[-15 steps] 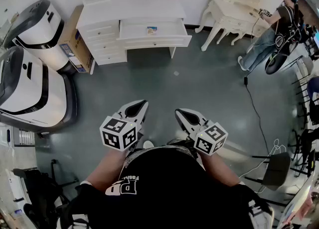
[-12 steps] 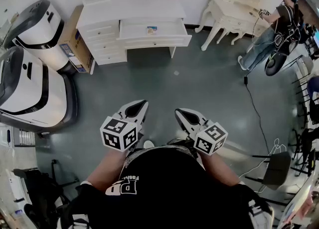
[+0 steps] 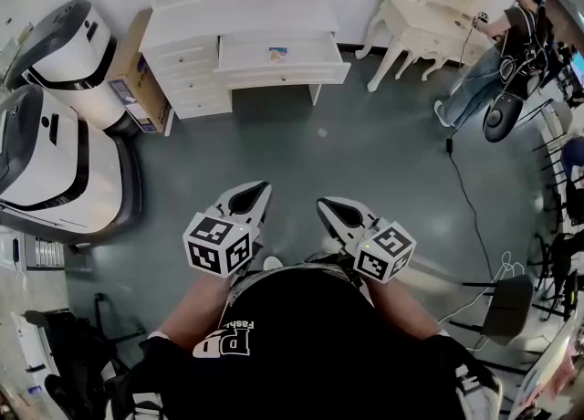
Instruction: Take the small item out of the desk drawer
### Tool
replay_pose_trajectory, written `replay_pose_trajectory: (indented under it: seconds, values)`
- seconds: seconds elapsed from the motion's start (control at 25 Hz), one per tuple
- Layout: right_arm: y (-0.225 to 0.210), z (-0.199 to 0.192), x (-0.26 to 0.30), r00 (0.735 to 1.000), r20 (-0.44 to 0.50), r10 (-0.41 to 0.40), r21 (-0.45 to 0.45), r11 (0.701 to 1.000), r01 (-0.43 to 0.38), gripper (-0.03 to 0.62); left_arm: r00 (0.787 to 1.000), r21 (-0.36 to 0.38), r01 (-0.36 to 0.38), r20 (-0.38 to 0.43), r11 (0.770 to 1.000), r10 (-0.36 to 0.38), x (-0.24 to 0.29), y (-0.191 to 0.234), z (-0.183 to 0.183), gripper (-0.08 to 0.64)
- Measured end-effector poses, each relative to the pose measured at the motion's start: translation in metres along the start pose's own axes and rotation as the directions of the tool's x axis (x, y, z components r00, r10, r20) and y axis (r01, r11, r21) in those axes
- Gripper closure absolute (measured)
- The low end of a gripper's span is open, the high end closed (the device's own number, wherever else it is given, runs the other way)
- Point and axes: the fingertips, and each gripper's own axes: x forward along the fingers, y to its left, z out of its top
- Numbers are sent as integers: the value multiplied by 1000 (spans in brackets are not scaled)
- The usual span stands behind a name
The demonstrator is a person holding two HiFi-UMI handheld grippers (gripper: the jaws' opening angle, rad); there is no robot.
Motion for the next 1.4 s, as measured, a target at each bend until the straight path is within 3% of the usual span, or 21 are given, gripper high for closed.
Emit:
replay_pose_trajectory:
  seconds: [0.28,0.6,1.4]
  values:
    - [1,8,5,999,42,-29,-11,1000,29,584,999,-154,32,18,988,-30,-3,8,-9,543]
    - [1,8,7,999,39,-34,23,999,33,583,1000,-78,-4,5,997,5,-10,11,-11,543]
    - [-27,18,27,998,54,-26,57,998,23,583,999,-75,-32,-1,997,32,10,27,-9,543]
